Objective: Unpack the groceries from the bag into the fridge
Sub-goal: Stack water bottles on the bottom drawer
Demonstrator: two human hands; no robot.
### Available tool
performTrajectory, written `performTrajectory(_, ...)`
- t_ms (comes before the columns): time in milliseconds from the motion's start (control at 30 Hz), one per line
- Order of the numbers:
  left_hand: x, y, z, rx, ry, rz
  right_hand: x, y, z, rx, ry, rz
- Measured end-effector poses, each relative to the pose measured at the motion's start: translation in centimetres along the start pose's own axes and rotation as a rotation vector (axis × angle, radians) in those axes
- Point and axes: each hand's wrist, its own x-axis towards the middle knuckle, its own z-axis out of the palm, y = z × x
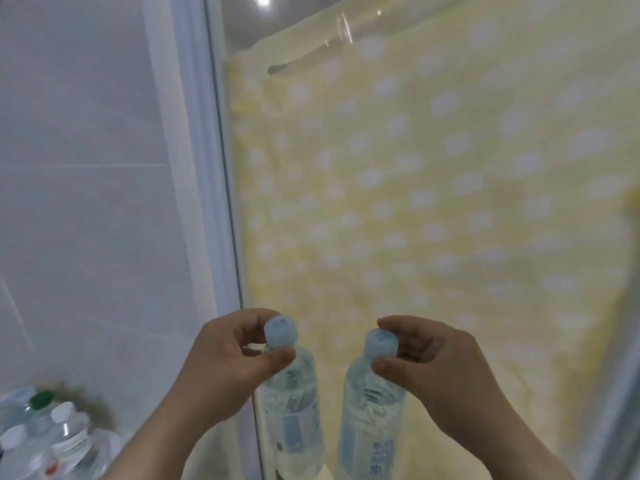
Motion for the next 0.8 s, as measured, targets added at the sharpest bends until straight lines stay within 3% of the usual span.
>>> performTrajectory(433,-0.7,5.4,18.9,-0.191,-0.406,0.174,-11.3,0.2,-17.3,-0.025,0.419,0.015)
performTrajectory(800,-2.2,10.2,35.6,-0.36,-0.84,0.292,-21.0,0.4,-27.2,-0.116,0.86,0.112)
